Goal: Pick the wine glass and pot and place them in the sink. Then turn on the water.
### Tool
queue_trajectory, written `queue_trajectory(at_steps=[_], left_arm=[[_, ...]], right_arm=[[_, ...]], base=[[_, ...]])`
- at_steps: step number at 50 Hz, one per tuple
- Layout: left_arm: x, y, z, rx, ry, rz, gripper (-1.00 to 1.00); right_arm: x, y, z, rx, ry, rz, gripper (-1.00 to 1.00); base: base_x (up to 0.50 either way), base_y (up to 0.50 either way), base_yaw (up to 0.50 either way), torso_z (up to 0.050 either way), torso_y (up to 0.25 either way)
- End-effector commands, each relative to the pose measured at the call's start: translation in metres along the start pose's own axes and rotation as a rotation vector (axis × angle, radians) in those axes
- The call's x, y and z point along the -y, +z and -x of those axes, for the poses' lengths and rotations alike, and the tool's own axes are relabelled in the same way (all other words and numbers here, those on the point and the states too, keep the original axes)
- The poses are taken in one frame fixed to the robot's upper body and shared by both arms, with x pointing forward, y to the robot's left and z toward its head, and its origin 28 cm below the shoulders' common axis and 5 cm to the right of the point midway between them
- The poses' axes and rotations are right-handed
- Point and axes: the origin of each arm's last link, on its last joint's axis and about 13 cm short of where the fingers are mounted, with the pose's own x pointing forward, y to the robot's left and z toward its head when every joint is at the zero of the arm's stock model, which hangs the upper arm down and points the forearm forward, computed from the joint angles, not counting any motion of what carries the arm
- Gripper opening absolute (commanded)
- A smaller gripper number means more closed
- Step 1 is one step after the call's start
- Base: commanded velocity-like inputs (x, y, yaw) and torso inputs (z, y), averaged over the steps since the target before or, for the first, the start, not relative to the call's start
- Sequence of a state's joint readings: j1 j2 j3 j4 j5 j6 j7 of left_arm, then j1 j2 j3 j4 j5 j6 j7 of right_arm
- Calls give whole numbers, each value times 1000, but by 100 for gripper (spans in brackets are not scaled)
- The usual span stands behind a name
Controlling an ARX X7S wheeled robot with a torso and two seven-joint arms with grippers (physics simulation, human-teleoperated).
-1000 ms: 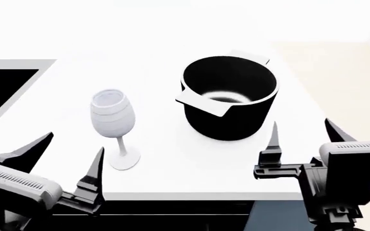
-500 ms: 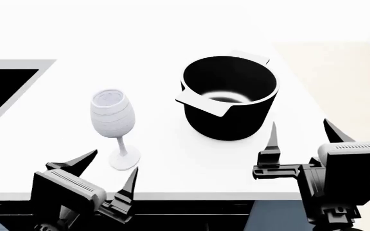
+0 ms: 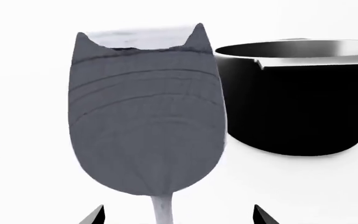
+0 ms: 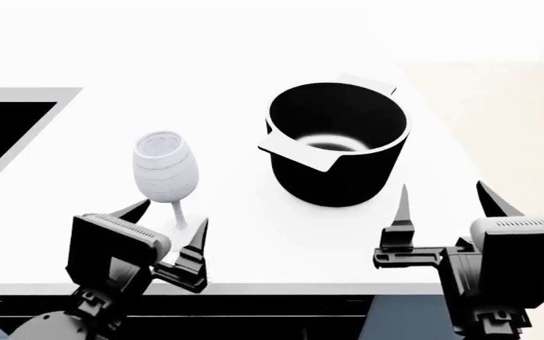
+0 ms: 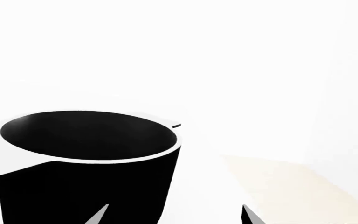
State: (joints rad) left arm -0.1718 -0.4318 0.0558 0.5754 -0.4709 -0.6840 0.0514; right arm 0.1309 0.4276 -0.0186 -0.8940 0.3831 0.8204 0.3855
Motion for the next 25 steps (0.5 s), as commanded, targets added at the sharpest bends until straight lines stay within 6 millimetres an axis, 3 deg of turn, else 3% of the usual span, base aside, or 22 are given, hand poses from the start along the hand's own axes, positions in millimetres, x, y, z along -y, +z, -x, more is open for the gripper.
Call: queue_trajectory(at_steps=[1, 25], left_arm=[[-3, -4, -15, -11, 8, 28, 100], [-7, -8, -26, -11, 26, 54, 100]], right_arm=[[0, -1, 2, 3, 2, -3, 100], [-1, 1, 8, 15, 10, -4, 100]], base=[[0, 0, 0, 0, 0], [0, 0, 0, 0, 0]])
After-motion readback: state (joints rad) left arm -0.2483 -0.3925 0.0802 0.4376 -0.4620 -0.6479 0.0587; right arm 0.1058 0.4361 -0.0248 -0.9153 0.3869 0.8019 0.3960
